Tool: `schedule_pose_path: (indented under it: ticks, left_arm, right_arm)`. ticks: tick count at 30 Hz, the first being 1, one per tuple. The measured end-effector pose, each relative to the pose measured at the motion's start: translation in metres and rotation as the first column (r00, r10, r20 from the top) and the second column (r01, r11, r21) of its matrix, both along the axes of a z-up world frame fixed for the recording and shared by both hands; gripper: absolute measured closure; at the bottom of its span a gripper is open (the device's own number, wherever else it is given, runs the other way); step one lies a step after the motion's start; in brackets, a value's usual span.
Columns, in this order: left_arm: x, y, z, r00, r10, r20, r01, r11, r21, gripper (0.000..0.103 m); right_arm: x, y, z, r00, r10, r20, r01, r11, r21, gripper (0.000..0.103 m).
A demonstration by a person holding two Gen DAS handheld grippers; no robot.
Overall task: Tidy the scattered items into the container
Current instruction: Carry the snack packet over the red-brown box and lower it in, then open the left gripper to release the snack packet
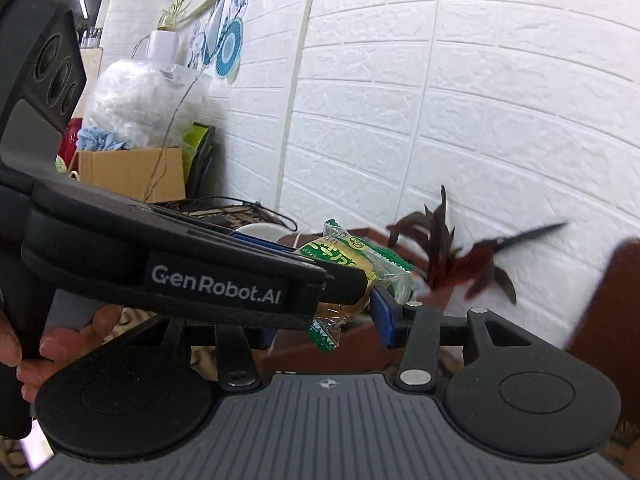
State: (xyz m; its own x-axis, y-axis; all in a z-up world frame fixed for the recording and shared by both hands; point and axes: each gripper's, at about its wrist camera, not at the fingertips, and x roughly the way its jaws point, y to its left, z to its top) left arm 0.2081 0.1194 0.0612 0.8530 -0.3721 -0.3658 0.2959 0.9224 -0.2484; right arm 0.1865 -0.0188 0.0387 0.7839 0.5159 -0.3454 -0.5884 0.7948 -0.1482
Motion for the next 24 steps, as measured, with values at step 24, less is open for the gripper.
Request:
schedule_pose_path:
  ticks: [24]
  left_arm:
    - [0.089,0.01,-0.036,0.999,0.037,0.017,-0.039,0.996,0.082,0.023]
  right_arm:
    - [0.094,0.017,-0.054,0.999,-0.015,-0.047,0.014,1.0,-0.025,0.034]
